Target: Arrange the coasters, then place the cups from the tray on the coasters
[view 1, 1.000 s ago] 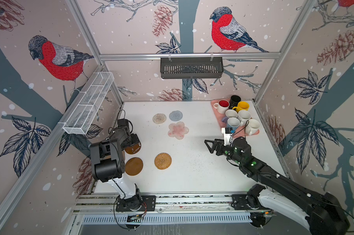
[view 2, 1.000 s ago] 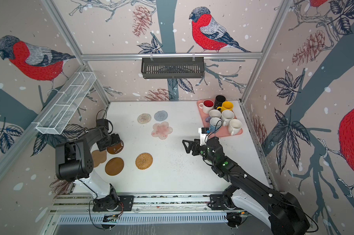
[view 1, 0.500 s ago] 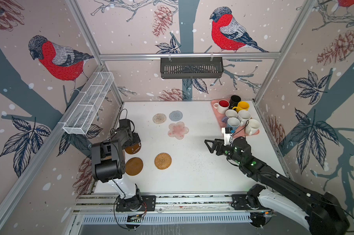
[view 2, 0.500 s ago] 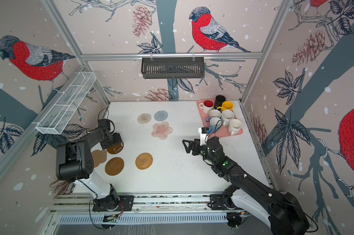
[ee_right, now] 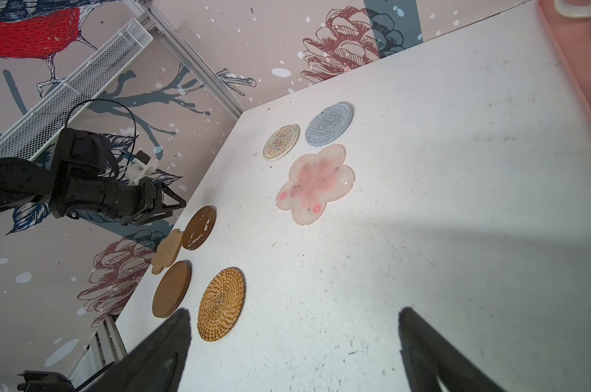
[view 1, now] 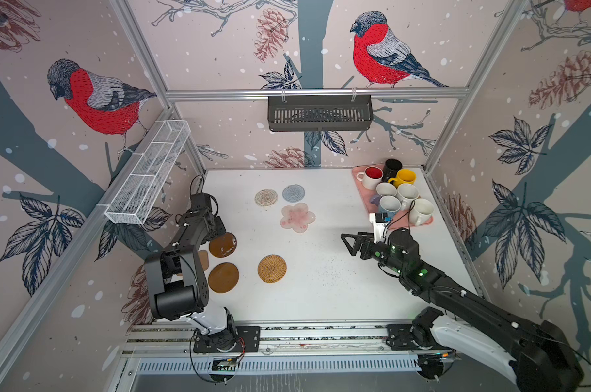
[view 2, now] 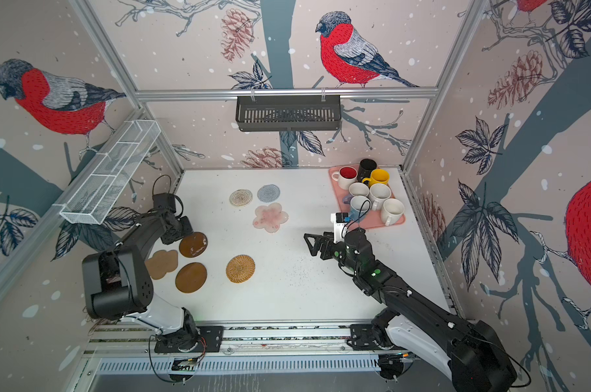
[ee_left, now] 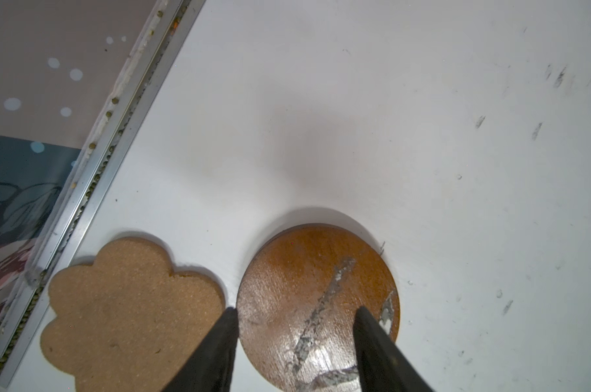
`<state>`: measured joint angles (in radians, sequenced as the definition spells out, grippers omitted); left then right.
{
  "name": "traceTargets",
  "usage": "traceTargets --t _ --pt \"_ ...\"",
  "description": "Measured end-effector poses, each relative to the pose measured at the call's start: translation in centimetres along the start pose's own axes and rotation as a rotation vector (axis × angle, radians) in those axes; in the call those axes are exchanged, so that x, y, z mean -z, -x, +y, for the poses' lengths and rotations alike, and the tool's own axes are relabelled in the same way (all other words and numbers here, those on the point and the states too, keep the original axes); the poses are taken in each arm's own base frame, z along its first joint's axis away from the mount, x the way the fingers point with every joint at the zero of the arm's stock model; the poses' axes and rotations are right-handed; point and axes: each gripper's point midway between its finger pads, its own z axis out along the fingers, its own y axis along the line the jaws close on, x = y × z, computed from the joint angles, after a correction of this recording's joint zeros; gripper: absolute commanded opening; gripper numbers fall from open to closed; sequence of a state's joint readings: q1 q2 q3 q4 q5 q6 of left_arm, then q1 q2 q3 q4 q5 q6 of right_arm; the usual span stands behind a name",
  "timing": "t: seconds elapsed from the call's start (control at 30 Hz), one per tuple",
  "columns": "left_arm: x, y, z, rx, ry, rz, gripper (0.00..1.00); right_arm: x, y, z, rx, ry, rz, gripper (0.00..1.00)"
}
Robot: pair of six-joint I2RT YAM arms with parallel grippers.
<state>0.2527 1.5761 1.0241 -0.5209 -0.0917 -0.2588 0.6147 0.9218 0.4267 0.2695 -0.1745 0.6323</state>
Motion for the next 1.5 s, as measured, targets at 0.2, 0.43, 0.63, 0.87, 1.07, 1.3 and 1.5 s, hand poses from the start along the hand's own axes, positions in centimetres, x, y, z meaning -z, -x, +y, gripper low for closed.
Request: traceTargets --t 0.2,0.43,0.63,0.87,1.07,1.3,1.5 --pt "-1.8 -2.2 1.1 0.009 0.047 0.093 0.36 0.1 0.2 0.1 0.001 0.004 -0.006 0.95" --pt "-2.6 -3.0 1.6 0.034 0.064 0.127 0.11 0.1 0.2 0.0 0.0 0.002 -0.007 0.95" --pt "-2.2 -2.9 3.6 0.077 0.141 0.1 0.0 0.1 0.2 0.0 -0.001 0.001 -0.007 0.95" --pt "-3.0 -3.9 5.1 0.093 0.185 0.135 0.0 0.1 0.2 -0.1 -0.002 -0.001 -0.007 0.95" --pt "-3.6 -4.7 5.3 0.093 0.188 0.159 0.0 0.1 0.2 -0.2 -0.003 -0.004 -0.006 0.95" --pt "-3.7 -4.8 4.7 0.099 0.151 0.161 0.01 0.0 0.1 -0.4 -0.004 -0.008 -0.002 0.95" --pt "-3.8 -5.0 3.3 0.099 0.071 0.172 0.04 0.0 0.0 -0.4 -0.005 -0.008 -0.001 0.95"
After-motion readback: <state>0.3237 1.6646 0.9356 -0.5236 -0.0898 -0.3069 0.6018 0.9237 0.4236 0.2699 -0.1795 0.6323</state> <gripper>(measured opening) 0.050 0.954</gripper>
